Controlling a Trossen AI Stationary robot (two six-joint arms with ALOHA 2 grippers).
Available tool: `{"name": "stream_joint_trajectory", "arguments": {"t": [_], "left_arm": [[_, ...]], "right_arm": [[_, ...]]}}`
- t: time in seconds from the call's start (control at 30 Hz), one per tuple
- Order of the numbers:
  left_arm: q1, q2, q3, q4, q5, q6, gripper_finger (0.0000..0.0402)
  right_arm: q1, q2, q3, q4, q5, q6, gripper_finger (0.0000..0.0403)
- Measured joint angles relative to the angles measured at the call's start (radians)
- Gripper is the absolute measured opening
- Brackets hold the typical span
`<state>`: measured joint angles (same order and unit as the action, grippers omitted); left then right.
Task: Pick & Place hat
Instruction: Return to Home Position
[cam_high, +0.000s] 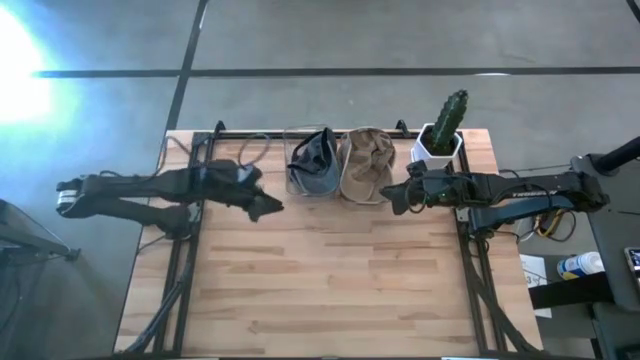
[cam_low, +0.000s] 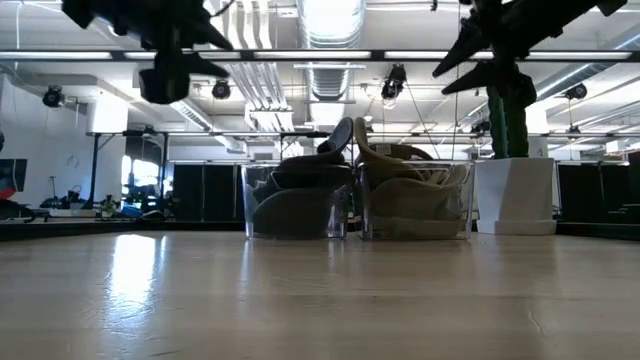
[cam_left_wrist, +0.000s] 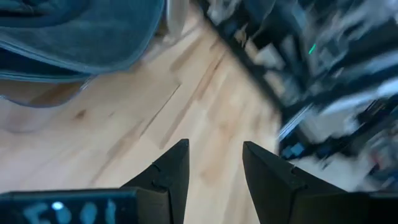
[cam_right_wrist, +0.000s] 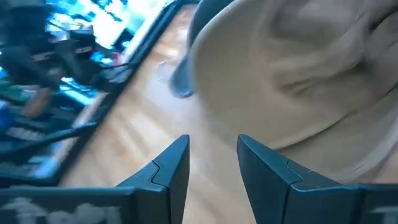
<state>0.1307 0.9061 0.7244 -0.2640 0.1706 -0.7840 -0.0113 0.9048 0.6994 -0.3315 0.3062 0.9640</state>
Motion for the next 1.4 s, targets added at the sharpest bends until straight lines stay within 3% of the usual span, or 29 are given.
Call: {"name": "stream_joint_trajectory", "arguments": {"t": [0.07, 0.23, 0.57, 0.77, 0.93, 1.2, 1.4], "left_arm": [[-0.005, -0.053, -0.015, 0.02, -0.009, -0.034, 0.0142], [-0.048, -0.174, -0.088, 0.243, -0.006, 0.066, 0.0142], [-0.106, -0.455, -0.421, 0.575, -0.001, 0.115, 0.0142], [-0.108, -0.598, -0.603, 0.641, 0.001, 0.067, 0.0142], [-0.108, -0.675, -0.68, 0.655, 0.0, 0.07, 0.0142], [-0.107, -0.747, -0.699, 0.648, 0.0, 0.22, 0.0142], [-0.107, -0.782, -0.699, 0.621, 0.004, 0.242, 0.0142]], "right_arm": [[0.0, -0.016, 0.0, 0.023, -0.057, -0.007, 0.0132], [-0.005, -0.035, 0.0, 0.197, -0.2, -0.265, 0.0132], [-0.019, -0.074, -0.071, 0.21, -0.244, -0.365, 0.0132], [-0.019, -0.143, -0.181, 0.353, -0.312, -0.399, 0.0132], [-0.021, -0.236, -0.27, 0.387, -0.312, -0.398, 0.0132], [-0.021, -0.408, -0.347, 0.465, -0.297, -0.481, 0.0132], [-0.022, -0.533, -0.408, 0.499, -0.295, -0.53, 0.0132]]}}
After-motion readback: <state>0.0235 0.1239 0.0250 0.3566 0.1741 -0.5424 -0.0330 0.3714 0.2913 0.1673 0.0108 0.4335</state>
